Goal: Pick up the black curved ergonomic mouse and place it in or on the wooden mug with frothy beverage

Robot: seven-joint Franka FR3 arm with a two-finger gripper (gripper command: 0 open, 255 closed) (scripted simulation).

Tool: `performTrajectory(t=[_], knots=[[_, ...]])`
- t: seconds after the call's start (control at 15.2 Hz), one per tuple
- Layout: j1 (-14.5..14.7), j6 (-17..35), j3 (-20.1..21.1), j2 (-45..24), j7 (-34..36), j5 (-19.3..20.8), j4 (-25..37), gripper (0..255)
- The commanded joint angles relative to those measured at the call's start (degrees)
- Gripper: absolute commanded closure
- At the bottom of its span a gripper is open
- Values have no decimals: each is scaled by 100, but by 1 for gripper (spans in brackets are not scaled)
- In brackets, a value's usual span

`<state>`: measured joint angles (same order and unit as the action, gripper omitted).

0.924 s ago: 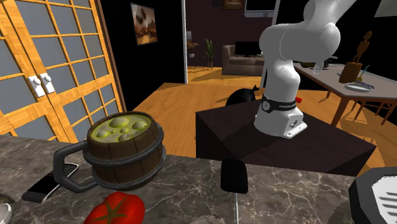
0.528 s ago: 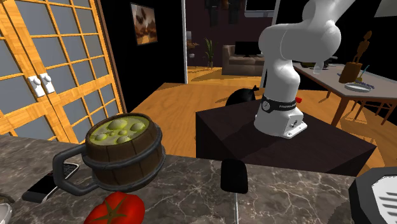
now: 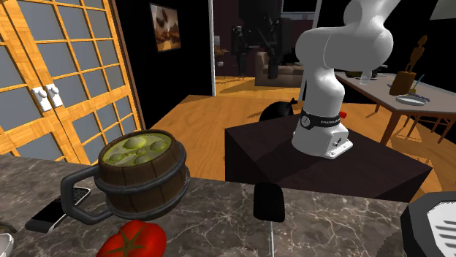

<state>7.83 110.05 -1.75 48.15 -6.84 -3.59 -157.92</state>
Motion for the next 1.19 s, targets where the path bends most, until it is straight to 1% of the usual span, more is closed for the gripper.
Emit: performTrajectory(t=[0.0, 0.33, 0.66, 0.86, 0.92, 1.06, 1.12], knots=[[181, 552, 26, -127, -201, -75, -315, 0], [672, 1991, 62, -746, -725, -295, -906, 0], [1306, 3624, 21, -1807, -1348, -639, -1248, 0], [1848, 4658, -117, -2646, -1855, -1008, -1304, 0], [2087, 5001, -205, -2951, -2077, -1199, -1294, 0], [2713, 5626, -492, -3557, -2658, -1771, -1225, 0], [2841, 5742, -566, -3699, -2781, -1940, -1198, 0]])
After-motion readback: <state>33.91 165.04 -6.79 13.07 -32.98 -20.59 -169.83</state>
